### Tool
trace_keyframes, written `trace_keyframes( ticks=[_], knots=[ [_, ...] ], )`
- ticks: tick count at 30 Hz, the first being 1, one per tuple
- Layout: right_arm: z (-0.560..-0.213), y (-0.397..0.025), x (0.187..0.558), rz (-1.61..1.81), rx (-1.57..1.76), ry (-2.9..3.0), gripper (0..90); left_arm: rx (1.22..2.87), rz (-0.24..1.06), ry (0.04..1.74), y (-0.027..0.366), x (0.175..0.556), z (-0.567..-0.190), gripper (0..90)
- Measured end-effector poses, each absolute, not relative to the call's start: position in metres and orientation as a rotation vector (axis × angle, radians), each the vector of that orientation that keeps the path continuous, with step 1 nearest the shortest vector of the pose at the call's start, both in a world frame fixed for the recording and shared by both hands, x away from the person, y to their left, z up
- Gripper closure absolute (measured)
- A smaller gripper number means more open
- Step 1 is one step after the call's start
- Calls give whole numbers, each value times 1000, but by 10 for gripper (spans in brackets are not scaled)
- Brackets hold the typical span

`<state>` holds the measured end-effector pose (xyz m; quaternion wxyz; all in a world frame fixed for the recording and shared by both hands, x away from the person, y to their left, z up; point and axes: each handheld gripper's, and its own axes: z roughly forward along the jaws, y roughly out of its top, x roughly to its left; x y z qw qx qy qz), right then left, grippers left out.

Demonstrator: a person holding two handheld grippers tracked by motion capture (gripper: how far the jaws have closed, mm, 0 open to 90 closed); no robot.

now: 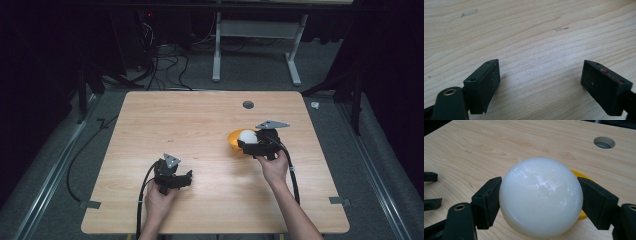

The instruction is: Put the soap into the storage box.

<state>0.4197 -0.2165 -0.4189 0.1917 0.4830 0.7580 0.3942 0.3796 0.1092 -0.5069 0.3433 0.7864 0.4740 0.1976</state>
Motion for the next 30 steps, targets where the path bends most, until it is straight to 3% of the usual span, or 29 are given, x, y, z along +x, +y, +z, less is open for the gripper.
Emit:
trace_keyframes(
  ticks=[30],
  knots=[
    [-438, -210, 455, 1015, 1438, 2102, 243, 2045, 512, 1229, 109, 379, -507, 161]
  ],
)
